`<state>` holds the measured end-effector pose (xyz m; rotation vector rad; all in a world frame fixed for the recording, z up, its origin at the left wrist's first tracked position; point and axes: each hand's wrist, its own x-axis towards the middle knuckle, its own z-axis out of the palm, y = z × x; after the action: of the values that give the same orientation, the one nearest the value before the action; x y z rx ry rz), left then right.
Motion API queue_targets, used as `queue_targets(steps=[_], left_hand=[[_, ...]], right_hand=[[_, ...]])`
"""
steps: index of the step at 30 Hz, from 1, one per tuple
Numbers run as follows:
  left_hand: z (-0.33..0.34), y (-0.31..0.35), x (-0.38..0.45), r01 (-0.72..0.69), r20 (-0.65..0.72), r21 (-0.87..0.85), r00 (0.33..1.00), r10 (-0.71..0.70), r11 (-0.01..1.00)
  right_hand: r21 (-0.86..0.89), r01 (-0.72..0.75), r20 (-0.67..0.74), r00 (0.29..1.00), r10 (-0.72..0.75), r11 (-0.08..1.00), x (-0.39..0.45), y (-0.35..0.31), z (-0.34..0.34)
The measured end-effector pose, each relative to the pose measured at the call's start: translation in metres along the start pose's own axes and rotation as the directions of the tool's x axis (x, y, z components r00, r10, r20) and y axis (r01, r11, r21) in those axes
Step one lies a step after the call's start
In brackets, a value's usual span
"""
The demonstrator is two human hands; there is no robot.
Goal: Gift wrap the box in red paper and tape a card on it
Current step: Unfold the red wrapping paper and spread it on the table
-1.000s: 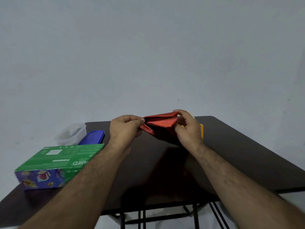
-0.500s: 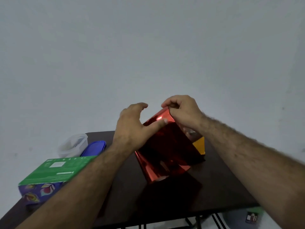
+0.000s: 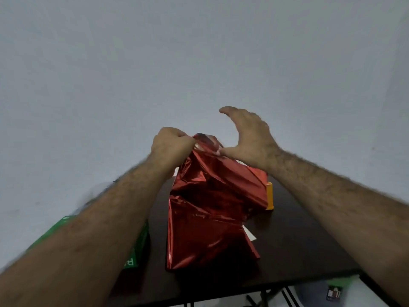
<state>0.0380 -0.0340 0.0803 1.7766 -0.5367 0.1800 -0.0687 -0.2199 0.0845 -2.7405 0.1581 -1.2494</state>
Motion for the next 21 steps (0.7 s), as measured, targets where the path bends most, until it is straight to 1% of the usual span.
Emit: queue_targets(steps=[1, 2, 3, 4, 5, 6, 7, 9, 10, 11, 13, 14, 15, 16, 18, 19, 21], left_hand=[[-0.004, -0.004, 0.007, 0.072, 0.005, -0.144, 0.997, -0.072, 0.987], [-0.008, -0.011, 0.014, 0.14, 0.024, -0.282, 0.99, -0.139, 0.949], [-0.012, -0.019, 0.021, 0.198, 0.056, -0.404, 0.98, -0.192, 0.893], [-0.015, -0.028, 0.029, 0.244, 0.092, -0.506, 0.969, -0.23, 0.827], [-0.017, -0.036, 0.035, 0.287, 0.133, -0.58, 0.957, -0.258, 0.763], [-0.017, -0.043, 0.04, 0.323, 0.172, -0.635, 0.945, -0.279, 0.702], [-0.014, -0.048, 0.041, 0.348, 0.199, -0.683, 0.935, -0.294, 0.643], [-0.008, -0.054, 0.04, 0.351, 0.207, -0.763, 0.928, -0.31, 0.542], [-0.003, -0.056, 0.037, 0.344, 0.201, -0.793, 0.927, -0.317, 0.503], [0.002, -0.059, 0.037, 0.334, 0.191, -0.815, 0.926, -0.325, 0.474], [0.008, -0.07, 0.038, 0.323, 0.168, -0.845, 0.917, -0.361, 0.426], [0.01, -0.077, 0.042, 0.327, 0.15, -0.841, 0.906, -0.397, 0.43], [0.011, -0.084, 0.045, 0.335, 0.12, -0.819, 0.894, -0.431, 0.466], [0.012, -0.09, 0.047, 0.349, 0.082, -0.763, 0.888, -0.453, 0.545], [0.008, -0.098, 0.046, 0.388, 0.012, -0.55, 0.889, -0.458, 0.74], [0.006, -0.102, 0.048, 0.408, 0.006, -0.413, 0.895, -0.445, 0.814], [0.0, -0.108, 0.054, 0.441, 0.04, -0.153, 0.897, -0.44, 0.884]], right_hand=[[-0.047, 0.005, -0.081, 0.997, -0.009, 0.999, -0.007, 0.004, 0.001], [-0.028, 0.005, -0.162, 0.987, -0.009, 1.0, -0.014, 0.007, 0.003], [0.045, -0.021, -0.213, 0.977, 0.03, 0.999, -0.022, 0.013, 0.005], [0.161, -0.069, -0.214, 0.971, 0.103, 0.985, -0.027, 0.016, 0.006], [0.291, -0.144, -0.157, 0.968, 0.196, 0.946, -0.032, 0.019, 0.008], [0.402, -0.232, -0.058, 0.959, 0.277, 0.886, -0.036, 0.02, 0.009], [0.462, -0.317, 0.048, 0.941, 0.334, 0.828, -0.038, 0.021, 0.011], [0.455, -0.47, 0.258, 0.882, 0.393, 0.757, -0.04, 0.024, 0.022], [0.445, -0.525, 0.337, 0.849, 0.408, 0.725, -0.041, 0.026, 0.03], [0.446, -0.572, 0.393, 0.816, 0.423, 0.688, -0.041, 0.029, 0.039], [0.462, -0.631, 0.436, 0.773, 0.46, 0.623, -0.041, 0.032, 0.053], [0.462, -0.628, 0.426, 0.777, 0.464, 0.626, -0.041, 0.032, 0.056], [0.459, -0.6, 0.4, 0.798, 0.451, 0.655, -0.039, 0.035, 0.057], [0.44, -0.551, 0.358, 0.832, 0.424, 0.71, -0.037, 0.037, 0.057], [0.365, -0.431, 0.256, 0.899, 0.357, 0.825, -0.032, 0.037, 0.05], [0.325, -0.367, 0.205, 0.927, 0.313, 0.872, -0.028, 0.037, 0.045], [0.252, -0.224, 0.144, 0.971, 0.192, 0.942, -0.024, 0.035, 0.038]])
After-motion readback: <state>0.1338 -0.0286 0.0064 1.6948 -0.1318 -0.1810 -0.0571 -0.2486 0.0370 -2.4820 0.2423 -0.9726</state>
